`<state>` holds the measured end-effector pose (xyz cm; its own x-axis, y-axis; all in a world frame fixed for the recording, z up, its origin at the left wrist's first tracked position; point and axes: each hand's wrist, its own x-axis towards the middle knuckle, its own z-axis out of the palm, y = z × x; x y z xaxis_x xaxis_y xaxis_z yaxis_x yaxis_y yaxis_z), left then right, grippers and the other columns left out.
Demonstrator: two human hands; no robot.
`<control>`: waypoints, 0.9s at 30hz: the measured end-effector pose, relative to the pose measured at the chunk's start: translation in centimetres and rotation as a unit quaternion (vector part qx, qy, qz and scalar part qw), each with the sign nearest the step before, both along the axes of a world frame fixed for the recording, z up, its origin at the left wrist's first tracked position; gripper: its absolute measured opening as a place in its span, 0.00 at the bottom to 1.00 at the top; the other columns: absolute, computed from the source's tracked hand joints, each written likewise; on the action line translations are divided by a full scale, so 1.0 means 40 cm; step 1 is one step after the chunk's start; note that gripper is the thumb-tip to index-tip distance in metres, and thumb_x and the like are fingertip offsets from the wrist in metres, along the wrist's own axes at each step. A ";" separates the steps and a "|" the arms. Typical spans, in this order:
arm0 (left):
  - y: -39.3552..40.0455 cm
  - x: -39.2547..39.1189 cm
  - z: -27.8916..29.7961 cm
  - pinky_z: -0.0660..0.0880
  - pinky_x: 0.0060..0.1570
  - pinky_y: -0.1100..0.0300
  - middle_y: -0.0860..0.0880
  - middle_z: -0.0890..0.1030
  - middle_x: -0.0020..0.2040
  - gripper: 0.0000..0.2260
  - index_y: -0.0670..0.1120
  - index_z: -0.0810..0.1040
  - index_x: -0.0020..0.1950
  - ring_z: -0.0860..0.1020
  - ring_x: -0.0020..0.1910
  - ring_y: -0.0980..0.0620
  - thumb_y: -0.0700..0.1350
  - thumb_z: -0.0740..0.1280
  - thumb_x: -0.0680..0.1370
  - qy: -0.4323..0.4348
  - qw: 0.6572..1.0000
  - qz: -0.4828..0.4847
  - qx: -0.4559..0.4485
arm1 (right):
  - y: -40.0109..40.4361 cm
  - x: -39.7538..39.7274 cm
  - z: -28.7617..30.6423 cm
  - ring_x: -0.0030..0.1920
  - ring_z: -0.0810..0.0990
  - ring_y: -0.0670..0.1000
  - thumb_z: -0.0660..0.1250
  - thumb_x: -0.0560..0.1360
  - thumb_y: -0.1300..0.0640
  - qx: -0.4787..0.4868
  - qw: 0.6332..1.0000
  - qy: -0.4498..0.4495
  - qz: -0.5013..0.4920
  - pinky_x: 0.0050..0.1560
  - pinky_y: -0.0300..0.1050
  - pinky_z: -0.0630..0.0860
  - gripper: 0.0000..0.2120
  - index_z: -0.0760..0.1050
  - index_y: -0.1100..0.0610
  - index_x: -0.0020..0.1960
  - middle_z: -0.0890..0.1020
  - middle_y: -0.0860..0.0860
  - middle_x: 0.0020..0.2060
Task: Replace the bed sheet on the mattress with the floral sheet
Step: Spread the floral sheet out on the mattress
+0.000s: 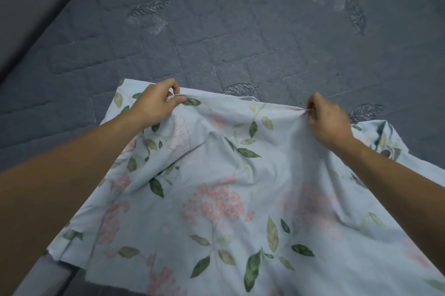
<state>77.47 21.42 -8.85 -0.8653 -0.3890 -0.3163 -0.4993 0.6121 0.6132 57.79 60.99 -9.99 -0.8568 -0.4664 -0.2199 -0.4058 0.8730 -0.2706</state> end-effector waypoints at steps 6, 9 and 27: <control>-0.051 0.039 0.007 0.72 0.40 0.52 0.50 0.80 0.41 0.15 0.49 0.74 0.46 0.78 0.42 0.47 0.58 0.72 0.79 0.023 0.999 0.022 0.014 | -0.054 0.028 -0.012 0.54 0.76 0.66 0.58 0.73 0.60 -0.034 0.998 -0.045 0.021 0.52 0.58 0.73 0.14 0.73 0.57 0.57 0.80 0.61 0.52; -0.052 0.080 0.009 0.74 0.45 0.52 0.54 0.83 0.43 0.20 0.52 0.79 0.46 0.80 0.44 0.53 0.66 0.77 0.69 -0.012 0.999 -0.018 0.037 | -0.062 0.057 -0.024 0.49 0.76 0.65 0.63 0.76 0.61 -0.028 0.996 -0.063 0.061 0.44 0.53 0.68 0.04 0.75 0.61 0.49 0.75 0.58 0.46; 0.378 0.323 0.215 0.74 0.45 0.52 0.56 0.81 0.43 0.11 0.60 0.75 0.49 0.78 0.43 0.51 0.47 0.61 0.70 -0.051 0.996 -0.067 0.035 | 0.261 0.466 0.208 0.42 0.78 0.62 0.63 0.82 0.52 -0.101 0.980 -0.050 0.162 0.34 0.53 0.71 0.08 0.66 0.53 0.54 0.80 0.53 0.42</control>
<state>90.40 36.53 -0.23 -0.8698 -0.2456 -0.4279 -0.4780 0.6346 0.6074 76.42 71.45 -1.68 -0.6347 -0.7535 -0.1713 -0.6156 0.6271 -0.4773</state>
